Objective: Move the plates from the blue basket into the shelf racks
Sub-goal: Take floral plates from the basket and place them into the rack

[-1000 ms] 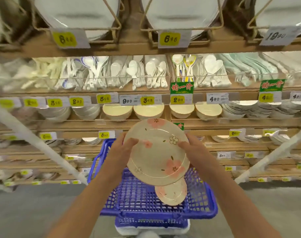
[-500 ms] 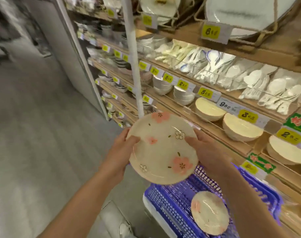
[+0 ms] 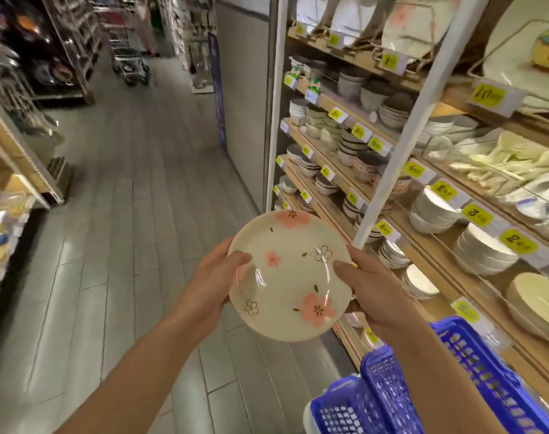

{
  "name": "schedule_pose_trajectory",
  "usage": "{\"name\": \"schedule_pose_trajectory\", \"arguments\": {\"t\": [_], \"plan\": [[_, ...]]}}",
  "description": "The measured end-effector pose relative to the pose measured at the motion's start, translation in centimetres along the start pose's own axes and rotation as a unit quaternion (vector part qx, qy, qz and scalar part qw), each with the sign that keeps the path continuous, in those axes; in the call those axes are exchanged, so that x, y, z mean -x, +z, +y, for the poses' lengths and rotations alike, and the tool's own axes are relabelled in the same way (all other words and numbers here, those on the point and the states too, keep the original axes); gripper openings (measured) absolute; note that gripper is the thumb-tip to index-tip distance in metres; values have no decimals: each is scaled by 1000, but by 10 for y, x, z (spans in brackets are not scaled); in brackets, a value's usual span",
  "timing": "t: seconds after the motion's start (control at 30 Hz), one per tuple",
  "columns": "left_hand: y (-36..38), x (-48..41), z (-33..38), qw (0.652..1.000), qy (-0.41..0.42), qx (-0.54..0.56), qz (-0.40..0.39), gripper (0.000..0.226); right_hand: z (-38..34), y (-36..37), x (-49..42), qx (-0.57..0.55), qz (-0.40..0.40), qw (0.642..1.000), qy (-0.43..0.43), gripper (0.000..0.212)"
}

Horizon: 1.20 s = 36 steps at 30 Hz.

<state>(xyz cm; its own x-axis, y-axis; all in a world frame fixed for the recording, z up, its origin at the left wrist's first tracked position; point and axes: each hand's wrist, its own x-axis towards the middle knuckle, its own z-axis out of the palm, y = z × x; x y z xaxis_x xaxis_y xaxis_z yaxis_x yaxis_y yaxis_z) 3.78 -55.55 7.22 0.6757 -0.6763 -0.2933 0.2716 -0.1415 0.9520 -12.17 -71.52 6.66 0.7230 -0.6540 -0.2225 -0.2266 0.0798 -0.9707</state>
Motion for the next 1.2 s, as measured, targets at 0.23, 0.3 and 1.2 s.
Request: {"name": "schedule_pose_trajectory", "arguments": {"t": [0.23, 0.3, 1.2], "plan": [[-69, -49, 19, 1000, -3, 7, 8, 35, -17, 62, -62, -8, -22, 1000, 14, 33], [-79, -65, 22, 1000, -6, 18, 12, 35, -22, 70, -79, -8, -28, 999, 18, 33], [4, -401, 176, 984, 135, -14, -120, 32, -152, -17, -373, -104, 113, 986, -63, 26]]}}
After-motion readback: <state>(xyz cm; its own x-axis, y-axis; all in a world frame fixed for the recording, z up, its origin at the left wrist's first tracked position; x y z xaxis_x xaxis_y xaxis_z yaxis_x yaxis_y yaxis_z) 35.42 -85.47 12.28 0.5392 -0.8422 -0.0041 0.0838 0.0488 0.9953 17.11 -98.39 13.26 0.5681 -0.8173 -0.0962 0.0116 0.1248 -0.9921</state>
